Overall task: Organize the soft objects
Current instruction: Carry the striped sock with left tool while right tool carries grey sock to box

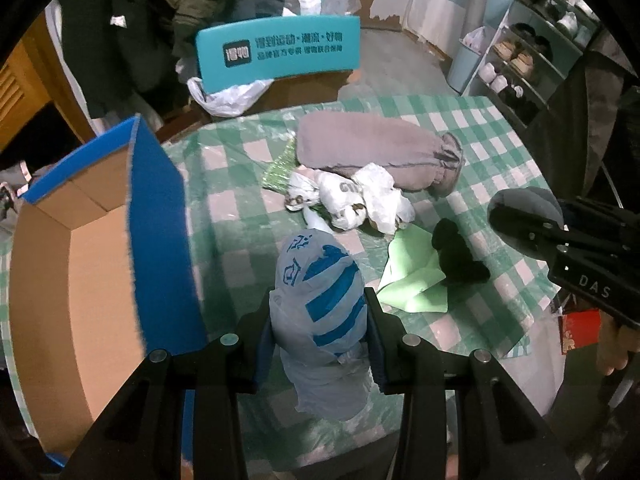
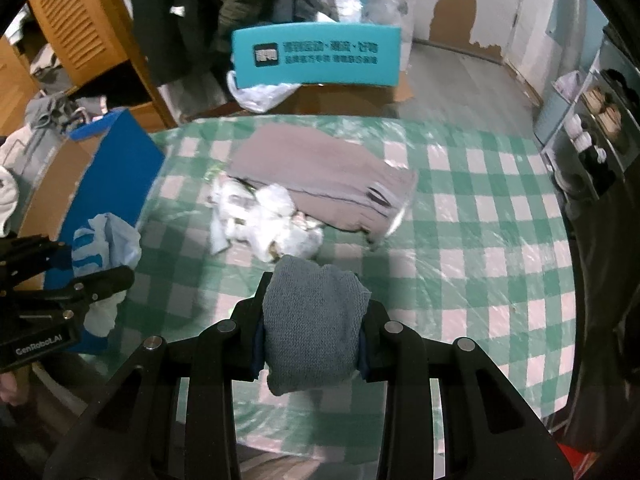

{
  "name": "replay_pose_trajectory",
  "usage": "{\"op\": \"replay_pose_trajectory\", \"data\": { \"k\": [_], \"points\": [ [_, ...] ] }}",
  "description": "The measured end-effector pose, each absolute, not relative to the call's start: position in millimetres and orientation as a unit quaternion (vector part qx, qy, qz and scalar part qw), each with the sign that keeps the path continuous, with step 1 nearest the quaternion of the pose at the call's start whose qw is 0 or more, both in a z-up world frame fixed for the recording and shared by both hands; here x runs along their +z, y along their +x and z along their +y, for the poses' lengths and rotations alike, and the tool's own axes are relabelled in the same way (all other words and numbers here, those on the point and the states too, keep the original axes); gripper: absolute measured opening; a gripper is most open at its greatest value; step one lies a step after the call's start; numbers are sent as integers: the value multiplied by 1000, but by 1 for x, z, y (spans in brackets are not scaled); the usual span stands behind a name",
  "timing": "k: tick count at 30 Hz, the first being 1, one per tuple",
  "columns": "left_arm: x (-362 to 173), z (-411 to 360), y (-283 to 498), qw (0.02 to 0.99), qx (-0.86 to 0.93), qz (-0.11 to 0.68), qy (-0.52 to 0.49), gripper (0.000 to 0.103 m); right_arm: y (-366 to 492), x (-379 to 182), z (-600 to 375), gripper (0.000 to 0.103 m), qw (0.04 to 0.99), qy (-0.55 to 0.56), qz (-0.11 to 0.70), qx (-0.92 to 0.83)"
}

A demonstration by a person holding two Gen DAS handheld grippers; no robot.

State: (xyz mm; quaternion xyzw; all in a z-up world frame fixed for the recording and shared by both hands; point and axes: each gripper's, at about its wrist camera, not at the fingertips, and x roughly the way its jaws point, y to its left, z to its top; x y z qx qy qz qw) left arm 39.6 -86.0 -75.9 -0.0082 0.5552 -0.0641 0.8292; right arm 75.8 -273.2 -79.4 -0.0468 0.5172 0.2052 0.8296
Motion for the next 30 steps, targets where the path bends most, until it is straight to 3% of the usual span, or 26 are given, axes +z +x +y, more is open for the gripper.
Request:
{"op": "replay_pose_trajectory", "data": {
  "k": [30],
  "points": [
    [-23, 12, -6, 869, -15, 494, -30, 40, 50, -18, -133, 33, 814, -70, 474, 329]
  ]
}}
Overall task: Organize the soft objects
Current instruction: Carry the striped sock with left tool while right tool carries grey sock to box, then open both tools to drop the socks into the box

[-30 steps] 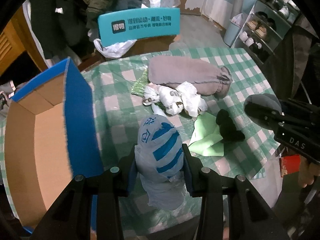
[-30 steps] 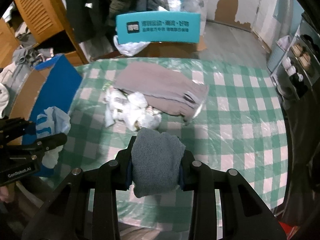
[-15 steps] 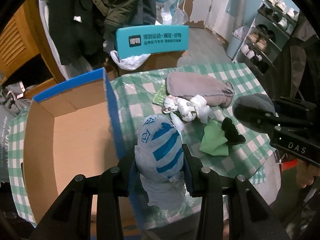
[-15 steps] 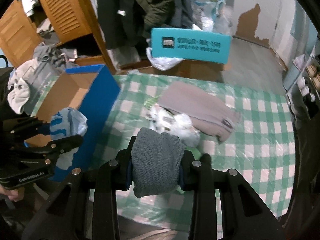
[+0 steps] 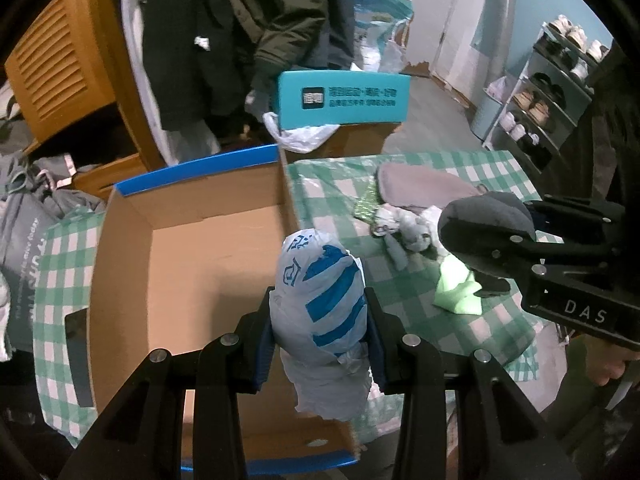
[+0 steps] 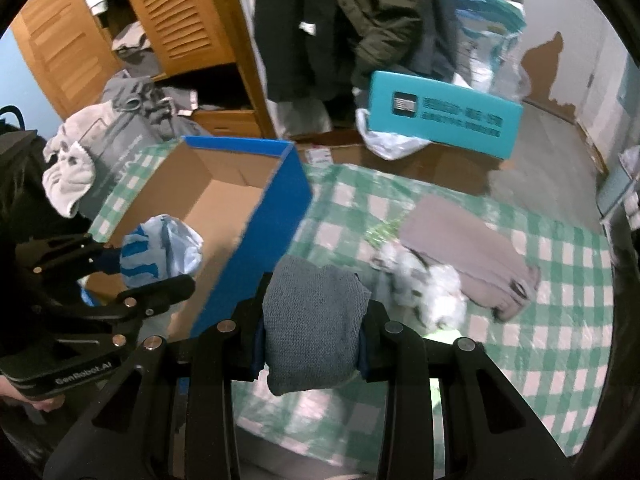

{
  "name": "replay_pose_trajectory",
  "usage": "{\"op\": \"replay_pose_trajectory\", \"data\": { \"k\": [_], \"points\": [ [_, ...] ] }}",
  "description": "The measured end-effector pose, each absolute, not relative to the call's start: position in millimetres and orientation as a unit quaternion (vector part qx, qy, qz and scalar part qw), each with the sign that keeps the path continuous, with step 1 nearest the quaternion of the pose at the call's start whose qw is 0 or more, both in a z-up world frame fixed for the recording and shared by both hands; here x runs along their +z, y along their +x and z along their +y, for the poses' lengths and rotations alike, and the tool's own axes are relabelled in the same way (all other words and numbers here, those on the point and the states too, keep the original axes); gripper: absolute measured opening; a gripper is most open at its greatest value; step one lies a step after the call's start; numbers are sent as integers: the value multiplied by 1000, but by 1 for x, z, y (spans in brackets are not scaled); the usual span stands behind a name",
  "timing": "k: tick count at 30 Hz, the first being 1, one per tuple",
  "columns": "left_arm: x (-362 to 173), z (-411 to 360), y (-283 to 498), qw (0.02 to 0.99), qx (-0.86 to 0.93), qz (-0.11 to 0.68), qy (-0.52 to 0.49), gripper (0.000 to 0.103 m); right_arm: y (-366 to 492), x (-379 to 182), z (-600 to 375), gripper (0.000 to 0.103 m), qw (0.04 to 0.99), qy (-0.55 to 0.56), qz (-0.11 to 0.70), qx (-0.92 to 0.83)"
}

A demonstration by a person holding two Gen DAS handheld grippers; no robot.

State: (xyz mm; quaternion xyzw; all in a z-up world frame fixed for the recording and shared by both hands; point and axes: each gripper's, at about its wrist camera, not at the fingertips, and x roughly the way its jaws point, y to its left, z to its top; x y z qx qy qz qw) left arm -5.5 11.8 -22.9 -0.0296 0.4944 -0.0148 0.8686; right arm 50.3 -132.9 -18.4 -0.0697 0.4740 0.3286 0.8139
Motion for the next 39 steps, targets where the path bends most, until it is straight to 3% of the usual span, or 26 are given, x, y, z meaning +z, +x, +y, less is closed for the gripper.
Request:
{"op": "replay_pose_trajectory", "data": {
  "k": [20, 39],
  "points": [
    [-32, 95, -27, 866, 52, 493, -70, 40, 39, -21, -34, 33, 785, -99, 476, 383],
    [-52, 124, -28, 849, 80, 514, -90, 40, 37, -42, 10, 33, 758, -116, 502, 400]
  ]
}}
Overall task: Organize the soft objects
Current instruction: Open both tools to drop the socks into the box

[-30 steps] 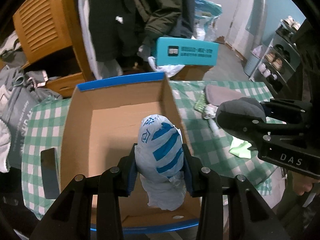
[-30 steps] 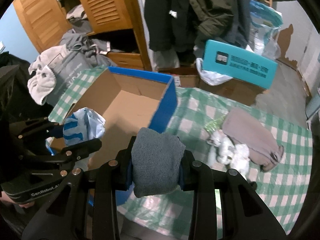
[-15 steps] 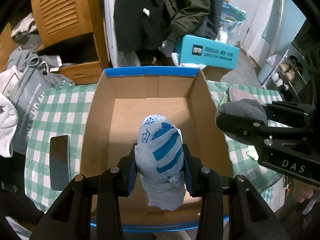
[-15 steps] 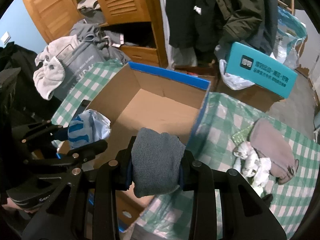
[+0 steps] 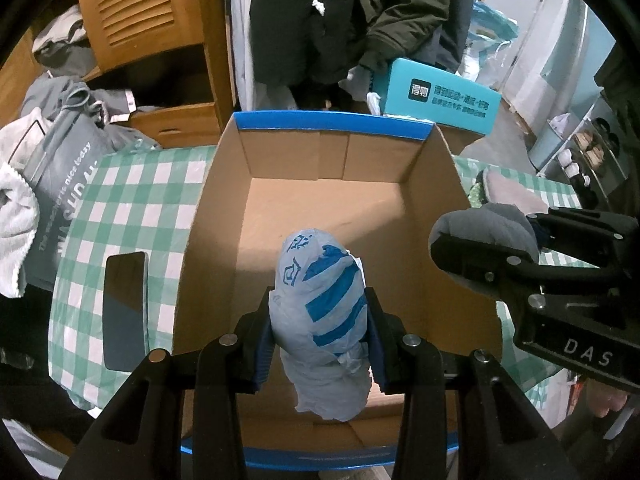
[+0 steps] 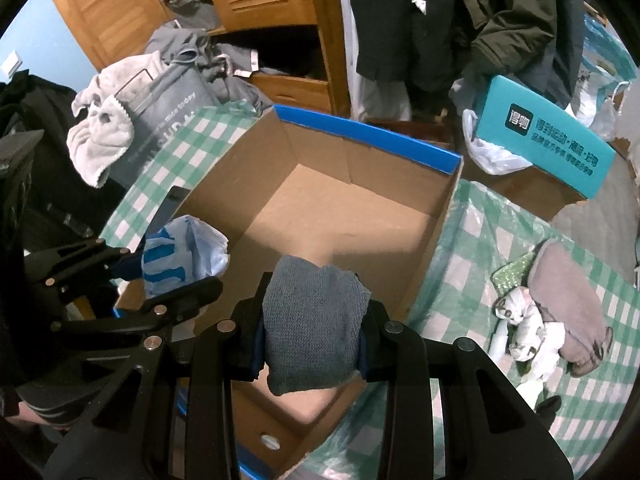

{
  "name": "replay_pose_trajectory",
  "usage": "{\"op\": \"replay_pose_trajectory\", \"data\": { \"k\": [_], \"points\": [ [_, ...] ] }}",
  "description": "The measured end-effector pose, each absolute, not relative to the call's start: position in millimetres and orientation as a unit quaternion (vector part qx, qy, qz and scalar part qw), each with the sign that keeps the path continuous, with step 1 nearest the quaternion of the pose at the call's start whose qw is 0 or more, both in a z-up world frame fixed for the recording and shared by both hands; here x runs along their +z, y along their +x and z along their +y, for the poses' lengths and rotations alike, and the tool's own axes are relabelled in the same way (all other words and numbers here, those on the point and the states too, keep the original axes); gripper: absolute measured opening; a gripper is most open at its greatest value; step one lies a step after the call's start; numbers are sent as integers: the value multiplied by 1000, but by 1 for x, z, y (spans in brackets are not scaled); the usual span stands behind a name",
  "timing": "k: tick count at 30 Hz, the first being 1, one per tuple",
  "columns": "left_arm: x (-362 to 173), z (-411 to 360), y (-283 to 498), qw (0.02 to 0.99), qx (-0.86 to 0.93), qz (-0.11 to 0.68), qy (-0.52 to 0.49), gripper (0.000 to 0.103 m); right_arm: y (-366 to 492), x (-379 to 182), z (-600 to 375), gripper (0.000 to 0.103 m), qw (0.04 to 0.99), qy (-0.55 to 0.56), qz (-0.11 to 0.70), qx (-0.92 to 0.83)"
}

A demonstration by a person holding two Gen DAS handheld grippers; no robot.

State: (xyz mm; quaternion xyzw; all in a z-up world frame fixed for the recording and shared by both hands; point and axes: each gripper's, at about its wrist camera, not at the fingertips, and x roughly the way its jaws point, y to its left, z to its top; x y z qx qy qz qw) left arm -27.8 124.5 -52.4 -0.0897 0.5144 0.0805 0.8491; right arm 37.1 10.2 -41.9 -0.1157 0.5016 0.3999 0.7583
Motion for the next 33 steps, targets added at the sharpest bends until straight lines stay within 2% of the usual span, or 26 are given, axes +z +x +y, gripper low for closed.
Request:
{"op": "replay_pose_trajectory", "data": {
  "k": [4, 6, 13, 18, 21, 33],
  "points": [
    [-55, 126, -27, 847, 89, 517, -88, 42, 38, -45, 12, 36, 757, -115, 506, 398],
    [-55, 126, -26, 845, 91, 520, -88, 47, 38, -47, 13, 39, 756, -117, 508, 396],
    [-55, 126, -25, 844, 103, 520, -79, 58, 40, -44, 5, 64, 764, -108, 506, 385],
    [-54, 123, -24, 845, 103, 519, -74, 64, 42, -40, -2, 65, 770, -103, 502, 380],
    [-53, 119, -23, 846, 99, 519, -70, 65, 42, -39, -7, 68, 773, -100, 501, 377],
    [-47, 98, -16, 850, 82, 517, -59, 69, 45, -40, -42, 69, 786, -94, 499, 354]
  ]
}}
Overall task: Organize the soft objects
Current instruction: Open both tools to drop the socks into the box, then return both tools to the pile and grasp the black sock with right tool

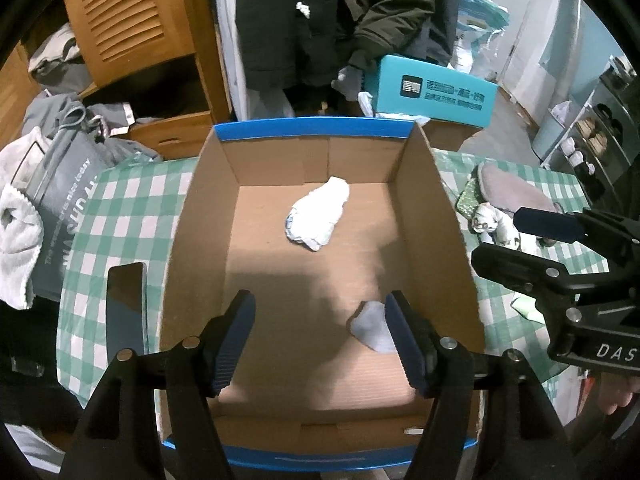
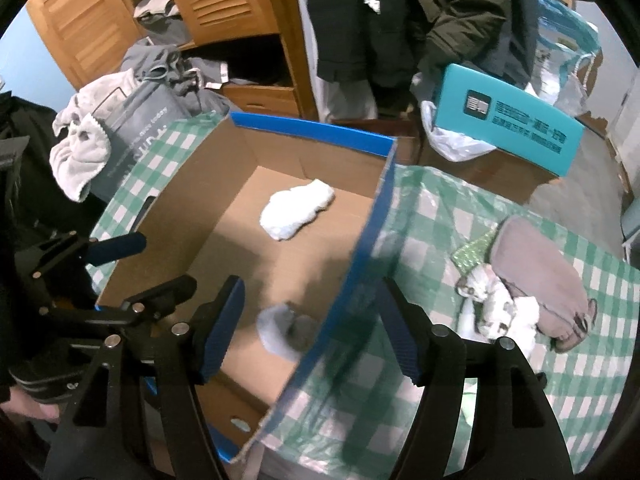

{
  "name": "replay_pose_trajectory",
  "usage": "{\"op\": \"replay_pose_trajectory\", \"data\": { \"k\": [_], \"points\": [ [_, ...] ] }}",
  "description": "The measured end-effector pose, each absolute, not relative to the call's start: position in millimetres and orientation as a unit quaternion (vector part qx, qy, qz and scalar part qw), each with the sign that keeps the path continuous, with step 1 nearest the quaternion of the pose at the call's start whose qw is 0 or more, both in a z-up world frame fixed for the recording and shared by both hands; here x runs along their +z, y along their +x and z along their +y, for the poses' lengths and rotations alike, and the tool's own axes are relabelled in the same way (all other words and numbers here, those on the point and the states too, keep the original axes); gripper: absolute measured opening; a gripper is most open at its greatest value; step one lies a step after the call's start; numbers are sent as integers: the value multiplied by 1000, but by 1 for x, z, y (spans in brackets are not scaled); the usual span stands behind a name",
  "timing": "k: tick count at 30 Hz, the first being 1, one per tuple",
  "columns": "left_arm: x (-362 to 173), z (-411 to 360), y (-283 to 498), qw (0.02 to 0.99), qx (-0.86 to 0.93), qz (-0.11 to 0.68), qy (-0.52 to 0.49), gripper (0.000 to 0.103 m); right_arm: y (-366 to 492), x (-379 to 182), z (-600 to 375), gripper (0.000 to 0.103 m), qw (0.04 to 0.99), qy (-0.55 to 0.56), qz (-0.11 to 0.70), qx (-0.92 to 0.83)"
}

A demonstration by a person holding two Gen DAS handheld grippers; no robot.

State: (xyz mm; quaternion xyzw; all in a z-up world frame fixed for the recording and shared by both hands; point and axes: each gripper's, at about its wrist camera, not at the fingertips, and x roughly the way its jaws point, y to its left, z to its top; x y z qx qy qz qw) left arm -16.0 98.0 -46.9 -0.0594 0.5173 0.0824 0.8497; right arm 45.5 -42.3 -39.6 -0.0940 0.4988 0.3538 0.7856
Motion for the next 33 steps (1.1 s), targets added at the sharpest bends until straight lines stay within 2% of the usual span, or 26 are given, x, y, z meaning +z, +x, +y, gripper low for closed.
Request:
{"op": "replay_pose_trajectory", "data": {
  "k": [33],
  "points": [
    [-60, 1, 23, 832, 22, 554, -22, 72, 61, -49, -166, 73, 821, -56, 498, 275]
  ]
}}
